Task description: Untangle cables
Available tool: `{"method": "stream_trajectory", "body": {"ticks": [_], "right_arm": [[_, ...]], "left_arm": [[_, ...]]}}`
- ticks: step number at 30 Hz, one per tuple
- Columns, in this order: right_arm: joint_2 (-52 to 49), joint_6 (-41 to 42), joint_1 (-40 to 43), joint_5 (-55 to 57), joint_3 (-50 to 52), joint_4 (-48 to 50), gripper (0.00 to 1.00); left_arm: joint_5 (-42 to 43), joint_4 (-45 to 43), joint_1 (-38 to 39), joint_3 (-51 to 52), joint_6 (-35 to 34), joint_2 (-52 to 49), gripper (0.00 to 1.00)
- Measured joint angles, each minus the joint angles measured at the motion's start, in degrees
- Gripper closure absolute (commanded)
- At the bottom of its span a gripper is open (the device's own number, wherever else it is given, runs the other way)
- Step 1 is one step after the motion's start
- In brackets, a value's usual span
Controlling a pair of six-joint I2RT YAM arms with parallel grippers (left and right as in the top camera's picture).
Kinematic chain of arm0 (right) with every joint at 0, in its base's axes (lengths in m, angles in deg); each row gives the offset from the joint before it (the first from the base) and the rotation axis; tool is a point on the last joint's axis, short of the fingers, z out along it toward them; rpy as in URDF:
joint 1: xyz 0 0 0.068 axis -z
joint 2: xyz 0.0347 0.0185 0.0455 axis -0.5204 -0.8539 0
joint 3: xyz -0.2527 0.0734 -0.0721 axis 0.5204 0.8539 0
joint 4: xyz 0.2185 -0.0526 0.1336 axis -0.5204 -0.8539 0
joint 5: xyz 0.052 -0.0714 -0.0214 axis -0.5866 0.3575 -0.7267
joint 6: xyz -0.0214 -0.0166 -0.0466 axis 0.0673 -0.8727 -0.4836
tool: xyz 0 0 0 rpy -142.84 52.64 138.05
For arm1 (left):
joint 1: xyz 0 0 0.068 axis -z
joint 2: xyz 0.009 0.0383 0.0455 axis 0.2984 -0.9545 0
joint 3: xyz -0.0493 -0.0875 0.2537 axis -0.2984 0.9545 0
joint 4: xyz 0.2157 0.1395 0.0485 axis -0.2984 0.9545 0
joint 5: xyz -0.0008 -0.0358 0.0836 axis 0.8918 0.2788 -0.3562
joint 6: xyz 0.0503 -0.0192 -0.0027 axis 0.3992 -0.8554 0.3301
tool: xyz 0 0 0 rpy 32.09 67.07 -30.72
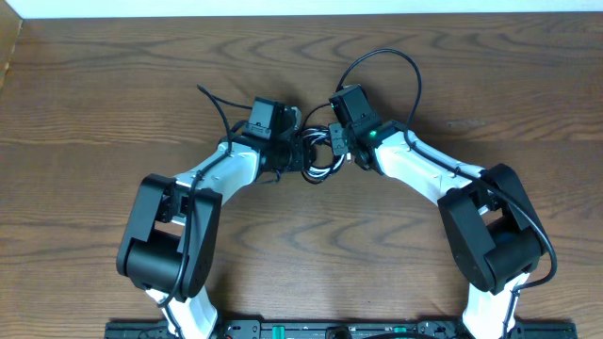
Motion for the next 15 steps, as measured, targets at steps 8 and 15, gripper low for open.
{"method": "stream_trajectory", "body": {"ticks": [8,15], "right_arm": [[0.0,0.0,0.5,0.2,0.0,-9.6,0.99],[0.0,1.6,2.0,1.3,0.0,-17.9,0.97]], "left_arm": [[-3.6,0.2,0.9,0.0,1.4,0.0,0.64],[-4.4,0.2,0.9,0.0,1.5,0.0,0.64]]}}
